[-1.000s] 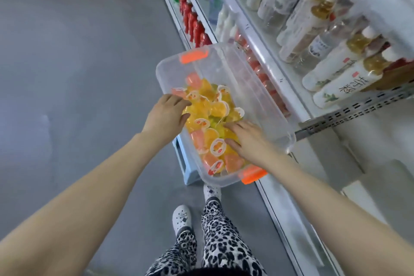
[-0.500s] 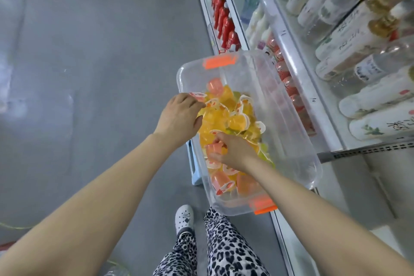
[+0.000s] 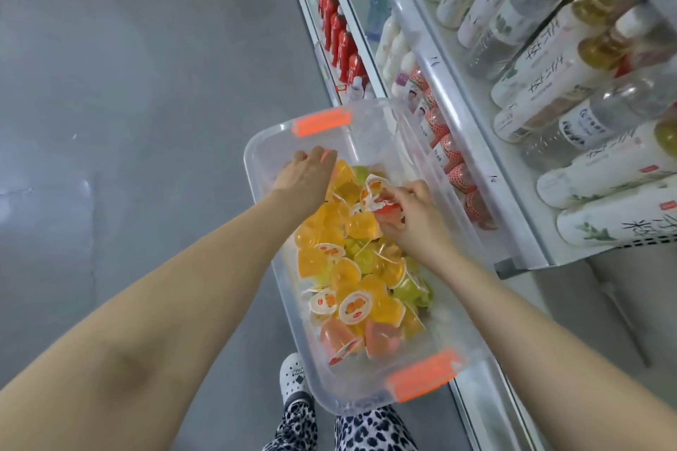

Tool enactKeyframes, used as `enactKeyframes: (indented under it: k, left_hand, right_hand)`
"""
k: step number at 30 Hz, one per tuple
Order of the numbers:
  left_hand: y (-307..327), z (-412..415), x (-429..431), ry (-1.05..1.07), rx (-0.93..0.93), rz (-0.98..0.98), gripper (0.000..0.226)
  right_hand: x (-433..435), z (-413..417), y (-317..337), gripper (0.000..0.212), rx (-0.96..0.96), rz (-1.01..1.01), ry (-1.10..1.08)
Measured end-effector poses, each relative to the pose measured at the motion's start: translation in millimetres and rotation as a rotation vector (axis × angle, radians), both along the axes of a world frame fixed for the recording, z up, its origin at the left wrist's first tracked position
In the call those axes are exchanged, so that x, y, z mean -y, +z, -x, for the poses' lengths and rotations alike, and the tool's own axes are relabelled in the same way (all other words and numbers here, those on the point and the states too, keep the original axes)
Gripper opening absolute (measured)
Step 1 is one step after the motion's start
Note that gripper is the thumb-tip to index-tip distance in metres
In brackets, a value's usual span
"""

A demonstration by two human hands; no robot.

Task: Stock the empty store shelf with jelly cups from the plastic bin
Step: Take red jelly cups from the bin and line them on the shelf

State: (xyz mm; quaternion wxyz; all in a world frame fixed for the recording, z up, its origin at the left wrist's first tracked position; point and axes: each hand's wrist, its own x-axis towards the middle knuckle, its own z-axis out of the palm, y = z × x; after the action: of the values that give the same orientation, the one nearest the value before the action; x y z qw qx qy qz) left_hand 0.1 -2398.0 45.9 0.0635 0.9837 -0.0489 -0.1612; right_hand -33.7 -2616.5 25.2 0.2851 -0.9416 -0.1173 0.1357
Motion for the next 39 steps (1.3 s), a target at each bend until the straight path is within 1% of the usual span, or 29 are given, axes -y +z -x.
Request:
enactKeyframes:
  k: [3,7,10,13,15,18,20,22,24,26,29,31,33,35,37,39]
  left_hand:
    - [-12,-4,6,-0.048,0.012,-0.052,0.051]
    - [-17,-7,8,-0.068,0.052,-0.103,0.040]
    - [-16,-7,11,-0.060,0.055,-0.076,0.034]
    - [-20,-6,17,-0.058,0.076,-0.033,0.026]
    - [-24,-8,16,-0.027,0.125,0.000,0.030]
    - [-29,-9,13,0.090,0.197,0.084,0.048]
    - [-31,-9,16,0.129,0.200,0.094,0.060]
    - [-29,-7,18,0.124,0.198,0.068,0.058]
    - [-26,-5,17,0.133,0.194,0.088,0.054]
    - [-20,-2,16,0.180,0.149,0.158,0.060]
    - [-12,2,20,0.160,-0.033,0.164,0.069]
    - [-11,5,25,0.132,-0.101,0.188,0.061]
    - [-12,7,28,0.144,-0.068,0.208,0.045]
    - [-13,10,29,0.182,-0.009,0.184,0.030]
    - [-12,14,29,0.234,0.036,0.179,0.025]
    - [-9,22,27,0.238,0.071,0.165,0.031]
  right_hand:
    - [-2,0,-11,0.043,0.049,0.037,0.023]
    - [0,-5,-11,0.041,0.048,0.047,0.072]
    - [0,-6,-6,0.040,0.039,0.061,0.092]
    - [-1,-7,-3,0.044,0.033,0.053,0.104]
    - [-1,-6,-3,0.044,0.039,0.048,0.124]
    - [3,-4,-3,0.041,0.045,0.035,0.119]
    - [5,-2,-3,0.042,0.034,0.037,0.113]
    - [6,-1,-2,0.043,0.028,0.037,0.116]
    - [7,0,-1,0.044,0.033,0.054,0.136]
    - [7,-1,1,0.046,0.037,0.071,0.160]
    - [7,-4,4,0.045,0.034,0.077,0.179]
    - [7,-6,4,0.045,0.033,0.080,0.187]
    - [7,-7,3,0.048,0.025,0.087,0.197]
    - [9,-7,2,0.050,0.021,0.090,0.213]
    - [9,-6,3,0.050,0.029,0.100,0.225]
    - [9,-3,7,0.050,0.044,0.119,0.232]
